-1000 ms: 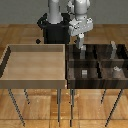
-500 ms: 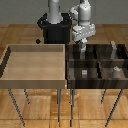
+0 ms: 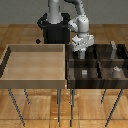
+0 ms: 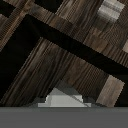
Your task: Place the milk carton into the appropriate compartment.
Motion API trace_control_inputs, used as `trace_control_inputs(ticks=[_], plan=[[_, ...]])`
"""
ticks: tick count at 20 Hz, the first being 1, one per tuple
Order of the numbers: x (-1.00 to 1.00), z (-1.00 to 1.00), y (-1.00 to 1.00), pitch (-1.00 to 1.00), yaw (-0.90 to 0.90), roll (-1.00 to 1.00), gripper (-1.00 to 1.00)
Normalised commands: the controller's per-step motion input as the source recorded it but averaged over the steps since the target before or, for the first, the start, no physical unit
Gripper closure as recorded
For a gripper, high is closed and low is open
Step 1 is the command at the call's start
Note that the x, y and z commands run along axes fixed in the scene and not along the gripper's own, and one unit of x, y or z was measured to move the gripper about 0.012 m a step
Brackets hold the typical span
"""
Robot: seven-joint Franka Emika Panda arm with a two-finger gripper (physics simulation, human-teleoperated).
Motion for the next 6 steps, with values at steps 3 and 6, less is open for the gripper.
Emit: trace_control_inputs(ticks=[3, 6], plan=[[0.0, 0.0, 0.0, 0.0, 0.0, 0.0, -1.0], [0.0, 0.0, 0.0, 0.0, 0.0, 0.0, -1.0]])
